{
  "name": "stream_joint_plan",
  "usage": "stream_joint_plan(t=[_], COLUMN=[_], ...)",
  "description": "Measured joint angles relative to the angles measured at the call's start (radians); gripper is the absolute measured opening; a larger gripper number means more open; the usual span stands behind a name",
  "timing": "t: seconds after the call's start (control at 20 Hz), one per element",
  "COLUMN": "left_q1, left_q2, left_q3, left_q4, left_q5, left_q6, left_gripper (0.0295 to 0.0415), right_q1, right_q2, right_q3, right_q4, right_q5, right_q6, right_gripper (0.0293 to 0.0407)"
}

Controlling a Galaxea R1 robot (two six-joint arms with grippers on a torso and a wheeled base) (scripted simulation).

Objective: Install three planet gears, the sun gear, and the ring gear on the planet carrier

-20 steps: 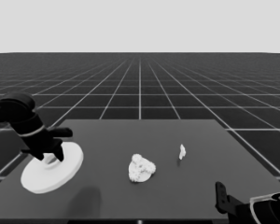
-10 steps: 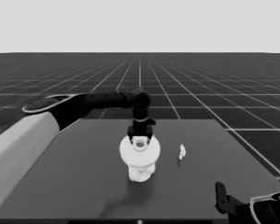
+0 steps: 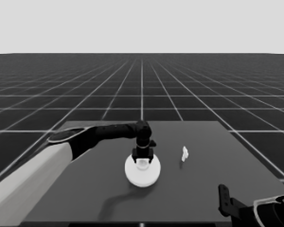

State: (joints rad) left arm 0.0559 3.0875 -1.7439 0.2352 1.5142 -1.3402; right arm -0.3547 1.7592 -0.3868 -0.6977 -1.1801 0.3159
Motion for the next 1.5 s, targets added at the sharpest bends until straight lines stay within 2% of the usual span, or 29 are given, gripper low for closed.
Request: stream_joint_plan(t=[1.5], left_q1=[0.002], left_q2=[0.0], left_q3=[0.0], left_q4=[0.001], left_q5=[0.002], left_q6=[0.24], left_gripper=[0.0348], right_q1=[0.0], right_q2=[0.0], right_q3=[0.0], right_q4=[0.0], right_q5=[0.0], right_q6=[0.0], right_gripper=[0.0385])
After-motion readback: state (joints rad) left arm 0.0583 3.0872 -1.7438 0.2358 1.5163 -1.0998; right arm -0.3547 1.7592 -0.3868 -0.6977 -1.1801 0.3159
